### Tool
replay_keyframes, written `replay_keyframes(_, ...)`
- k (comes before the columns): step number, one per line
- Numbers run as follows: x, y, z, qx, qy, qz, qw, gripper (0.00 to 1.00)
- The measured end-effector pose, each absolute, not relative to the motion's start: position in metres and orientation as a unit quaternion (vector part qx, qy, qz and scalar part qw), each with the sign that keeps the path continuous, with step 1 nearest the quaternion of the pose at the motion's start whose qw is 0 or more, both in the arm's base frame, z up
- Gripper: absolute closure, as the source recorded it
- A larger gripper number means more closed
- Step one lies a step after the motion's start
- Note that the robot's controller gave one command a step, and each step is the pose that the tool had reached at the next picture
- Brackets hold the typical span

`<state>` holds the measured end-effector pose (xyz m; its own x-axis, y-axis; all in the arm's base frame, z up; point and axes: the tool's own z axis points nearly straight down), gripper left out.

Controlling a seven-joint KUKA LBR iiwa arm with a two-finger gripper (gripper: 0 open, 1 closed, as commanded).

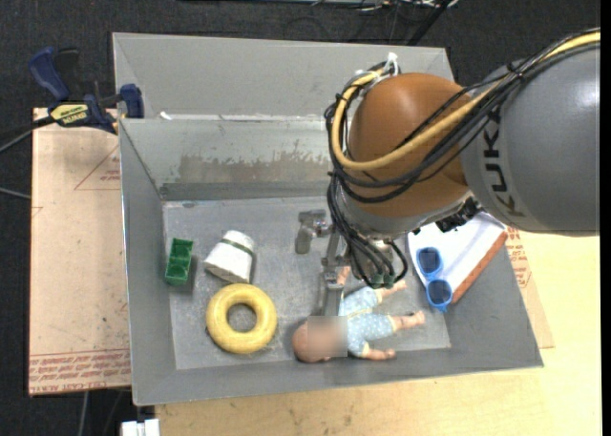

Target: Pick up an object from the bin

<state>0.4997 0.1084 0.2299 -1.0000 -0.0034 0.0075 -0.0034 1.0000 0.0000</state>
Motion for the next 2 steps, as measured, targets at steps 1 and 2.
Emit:
replay_keyframes(1, 0.501, 0.108, 0.234, 0.0, -1.0, -0.001, 0.0, 0.0)
replay_keyframes(2, 0.497, 0.121, 0.194, 0.016, -1.0, -0.001, -0.003, 0.0)
